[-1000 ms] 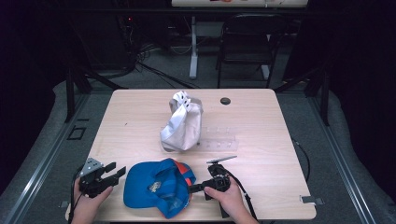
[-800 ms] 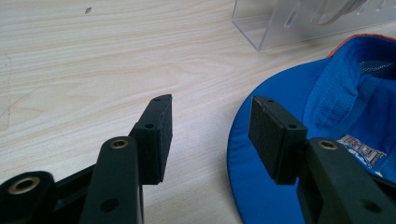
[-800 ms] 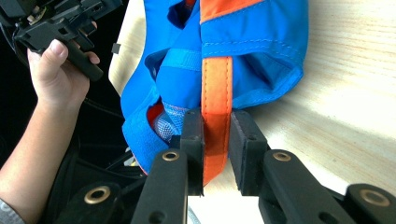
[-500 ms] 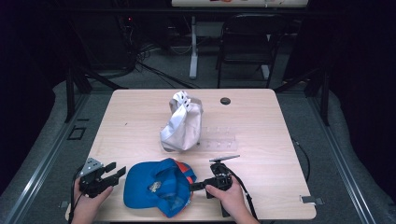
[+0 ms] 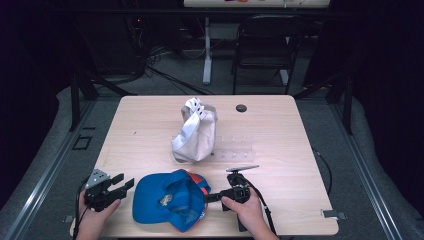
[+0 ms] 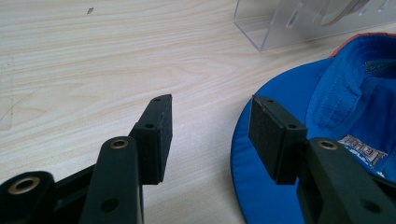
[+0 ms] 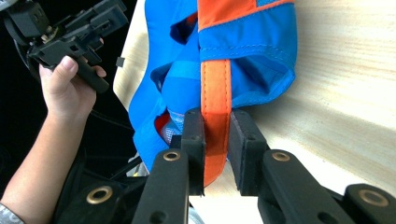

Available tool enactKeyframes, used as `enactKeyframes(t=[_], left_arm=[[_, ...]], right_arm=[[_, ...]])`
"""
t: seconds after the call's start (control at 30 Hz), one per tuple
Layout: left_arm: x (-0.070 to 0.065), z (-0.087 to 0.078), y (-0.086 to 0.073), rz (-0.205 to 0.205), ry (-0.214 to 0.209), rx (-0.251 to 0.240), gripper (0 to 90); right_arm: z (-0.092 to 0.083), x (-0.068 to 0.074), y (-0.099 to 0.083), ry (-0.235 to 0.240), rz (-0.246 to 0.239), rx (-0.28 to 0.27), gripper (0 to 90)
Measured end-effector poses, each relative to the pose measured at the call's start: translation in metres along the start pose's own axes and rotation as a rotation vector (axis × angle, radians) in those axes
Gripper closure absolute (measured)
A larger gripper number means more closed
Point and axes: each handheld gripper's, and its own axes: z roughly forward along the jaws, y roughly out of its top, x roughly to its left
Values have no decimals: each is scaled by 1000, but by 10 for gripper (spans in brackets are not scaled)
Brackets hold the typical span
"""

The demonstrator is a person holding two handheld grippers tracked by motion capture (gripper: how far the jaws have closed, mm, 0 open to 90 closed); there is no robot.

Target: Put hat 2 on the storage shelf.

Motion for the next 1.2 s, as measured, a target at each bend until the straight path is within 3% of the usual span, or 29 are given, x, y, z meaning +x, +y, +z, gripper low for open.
enactKeyframes(t=[0.13,0.17,0.23,0.5,0.7,0.77,0.8,0.83,0.97,1.03,1.2], left_arm=[[0,0,0,1,2,6,503],[0,0,0,1,2,6,503],[-1,1,0,3,2,6,503],[-1,0,0,1,6,4,502],[-2,2,0,4,7,-6,503],[-2,1,0,6,5,5,503],[-2,1,0,7,5,5,503],[-2,1,0,6,5,4,503],[-2,0,0,7,4,5,503],[-2,0,0,6,4,4,503],[-2,0,0,7,3,4,503]], right_arm=[[-4,2,1,7,16,-20,777],[-7,0,2,9,-12,13,778],[-6,3,1,16,10,-12,778],[-14,7,5,21,-5,-32,779],[-37,24,16,49,13,-90,780],[-45,28,20,54,-10,-74,780],[-50,31,23,23,-24,-59,780],[-51,34,24,47,-20,-78,780],[-62,44,30,6,-38,-60,780],[-65,47,31,17,-41,-64,780],[-81,52,32,-11,-32,-39,780]])
